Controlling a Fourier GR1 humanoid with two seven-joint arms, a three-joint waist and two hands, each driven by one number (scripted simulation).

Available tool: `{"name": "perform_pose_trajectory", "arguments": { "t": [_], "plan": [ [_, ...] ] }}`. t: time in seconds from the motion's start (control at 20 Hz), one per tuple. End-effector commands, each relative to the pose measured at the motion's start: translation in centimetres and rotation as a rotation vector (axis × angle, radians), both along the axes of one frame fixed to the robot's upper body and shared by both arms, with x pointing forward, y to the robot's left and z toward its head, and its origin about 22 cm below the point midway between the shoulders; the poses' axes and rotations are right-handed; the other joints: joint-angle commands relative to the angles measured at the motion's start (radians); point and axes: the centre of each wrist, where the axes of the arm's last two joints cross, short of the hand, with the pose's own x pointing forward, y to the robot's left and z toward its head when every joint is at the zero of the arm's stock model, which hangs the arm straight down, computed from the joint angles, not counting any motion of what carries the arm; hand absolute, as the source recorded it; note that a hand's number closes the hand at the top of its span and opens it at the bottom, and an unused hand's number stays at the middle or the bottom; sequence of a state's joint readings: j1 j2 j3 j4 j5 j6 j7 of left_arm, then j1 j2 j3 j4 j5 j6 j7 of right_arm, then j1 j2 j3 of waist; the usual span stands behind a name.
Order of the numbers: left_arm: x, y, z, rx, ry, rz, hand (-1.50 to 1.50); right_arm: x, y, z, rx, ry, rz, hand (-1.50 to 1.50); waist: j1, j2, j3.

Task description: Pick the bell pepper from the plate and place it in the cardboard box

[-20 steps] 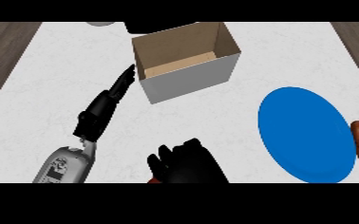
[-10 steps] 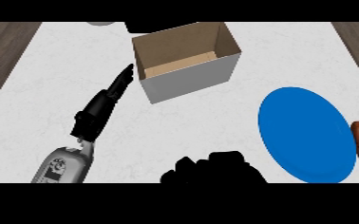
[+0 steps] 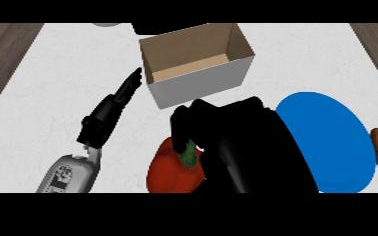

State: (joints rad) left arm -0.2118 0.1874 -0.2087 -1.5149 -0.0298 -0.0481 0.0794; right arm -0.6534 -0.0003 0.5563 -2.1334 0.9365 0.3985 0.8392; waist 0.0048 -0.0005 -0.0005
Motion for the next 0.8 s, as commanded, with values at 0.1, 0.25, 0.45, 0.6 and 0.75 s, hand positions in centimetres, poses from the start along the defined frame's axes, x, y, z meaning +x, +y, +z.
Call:
{"name": "perform_pose_trajectory", "arguments": {
  "t": [0.1,0.25,0.45,0.6,0.75],
  "plan": [
    [-0.6,1.1,0.0,0.003,0.001,-0.024,0.00,4.8,1.6,0.9,0.042,0.048,-0.012,1.50,0.007,0.001,0.000],
    [0.6,0.1,0.5,0.000,0.004,-0.006,0.00,7.1,0.7,0.0,0.069,0.040,-0.017,1.50,0.000,0.001,0.000],
    [0.1,0.1,1.0,-0.005,-0.034,-0.004,0.00,9.3,4.0,1.2,0.069,0.030,-0.065,1.50,0.009,0.001,0.000],
    [-0.1,0.8,0.3,0.003,-0.005,-0.006,0.00,12.8,3.1,2.2,0.044,0.020,-0.095,1.50,0.008,0.002,0.000],
    [0.5,0.9,0.9,0.010,-0.003,-0.007,0.00,14.3,4.0,-0.4,-0.016,0.015,-0.107,1.50,0.008,0.002,0.000]
  ]
}}
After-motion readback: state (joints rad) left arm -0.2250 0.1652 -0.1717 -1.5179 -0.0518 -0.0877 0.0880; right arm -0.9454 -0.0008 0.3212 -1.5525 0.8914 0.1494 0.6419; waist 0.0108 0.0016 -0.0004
